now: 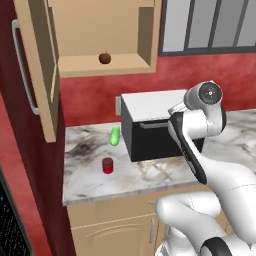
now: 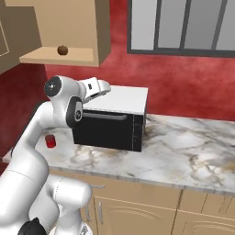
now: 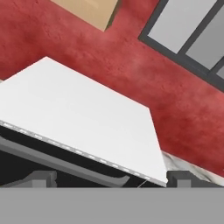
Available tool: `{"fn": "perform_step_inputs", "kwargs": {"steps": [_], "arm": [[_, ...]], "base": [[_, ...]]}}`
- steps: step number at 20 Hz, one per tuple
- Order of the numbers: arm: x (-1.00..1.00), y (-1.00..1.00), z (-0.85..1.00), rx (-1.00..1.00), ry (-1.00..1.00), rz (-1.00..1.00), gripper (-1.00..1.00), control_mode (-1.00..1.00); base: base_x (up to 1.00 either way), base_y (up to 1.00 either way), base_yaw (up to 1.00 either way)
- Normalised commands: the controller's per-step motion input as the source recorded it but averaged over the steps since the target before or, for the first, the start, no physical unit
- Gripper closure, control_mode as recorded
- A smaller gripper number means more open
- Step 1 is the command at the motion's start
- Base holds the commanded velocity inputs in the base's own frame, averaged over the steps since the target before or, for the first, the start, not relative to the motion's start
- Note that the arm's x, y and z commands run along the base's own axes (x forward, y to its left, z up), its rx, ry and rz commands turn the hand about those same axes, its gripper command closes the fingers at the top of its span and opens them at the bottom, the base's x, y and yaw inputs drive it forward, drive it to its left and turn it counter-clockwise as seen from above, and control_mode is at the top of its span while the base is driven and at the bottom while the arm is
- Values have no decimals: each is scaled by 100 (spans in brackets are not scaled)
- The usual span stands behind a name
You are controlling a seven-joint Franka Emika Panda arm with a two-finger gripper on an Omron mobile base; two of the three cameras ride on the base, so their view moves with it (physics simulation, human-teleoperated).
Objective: Pick the canned food and jam from the counter and place them in the cabinets closest to them.
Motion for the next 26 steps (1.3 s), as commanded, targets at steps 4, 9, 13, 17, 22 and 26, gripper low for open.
{"fn": "perform_step_inputs", "kwargs": {"steps": [4, 9, 13, 17, 22, 26], "arm": [[0, 0, 0, 0, 0, 0, -100, 100], [0, 0, 0, 0, 0, 0, -100, 100], [0, 0, 0, 0, 0, 0, -100, 100], [0, 0, 0, 0, 0, 0, -100, 100], [0, 0, 0, 0, 0, 0, -100, -100], [0, 2, 0, 3, 0, 0, -100, -100]], "base": [[0, 40, 0], [0, 42, 0], [0, 42, 0], [0, 37, 0], [0, 5, 1], [0, 0, 0]]}}
